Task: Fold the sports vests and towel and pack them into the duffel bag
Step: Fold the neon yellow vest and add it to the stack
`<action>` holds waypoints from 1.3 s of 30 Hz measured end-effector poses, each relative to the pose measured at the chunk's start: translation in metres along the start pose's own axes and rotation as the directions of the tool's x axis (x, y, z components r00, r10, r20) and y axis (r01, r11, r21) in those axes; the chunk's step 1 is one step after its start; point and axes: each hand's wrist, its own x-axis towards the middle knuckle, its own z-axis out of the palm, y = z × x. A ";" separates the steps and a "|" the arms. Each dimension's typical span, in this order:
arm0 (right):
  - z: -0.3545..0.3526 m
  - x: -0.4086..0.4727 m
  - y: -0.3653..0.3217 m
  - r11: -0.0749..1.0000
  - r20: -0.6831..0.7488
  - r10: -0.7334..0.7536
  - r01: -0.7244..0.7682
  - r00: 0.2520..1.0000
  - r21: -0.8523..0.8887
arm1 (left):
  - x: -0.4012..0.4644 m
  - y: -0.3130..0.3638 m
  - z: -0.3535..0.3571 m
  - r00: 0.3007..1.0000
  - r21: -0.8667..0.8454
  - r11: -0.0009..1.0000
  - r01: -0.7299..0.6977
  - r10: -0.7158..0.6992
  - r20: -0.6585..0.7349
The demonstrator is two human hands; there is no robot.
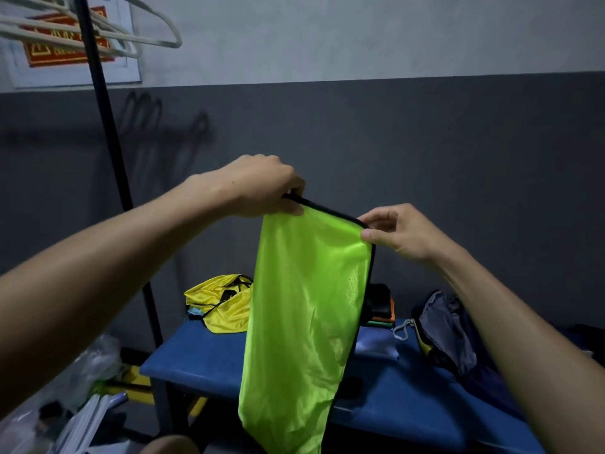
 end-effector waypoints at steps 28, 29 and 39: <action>-0.094 0.017 -0.090 0.972 -0.487 -0.028 0.138 0.873 0.192 | 0.030 0.116 -0.035 0.958 -0.887 -0.368 -0.279 -0.164 -0.233; -0.089 0.034 -0.088 0.977 -0.469 -0.044 0.137 0.882 0.165 | 0.031 0.107 -0.025 0.956 -0.890 -0.360 -0.278 -0.194 -0.220; 0.139 0.151 0.082 0.970 0.079 0.225 -0.215 0.971 -0.115 | -0.029 0.025 0.222 0.799 -0.920 -0.197 0.338 -0.457 0.391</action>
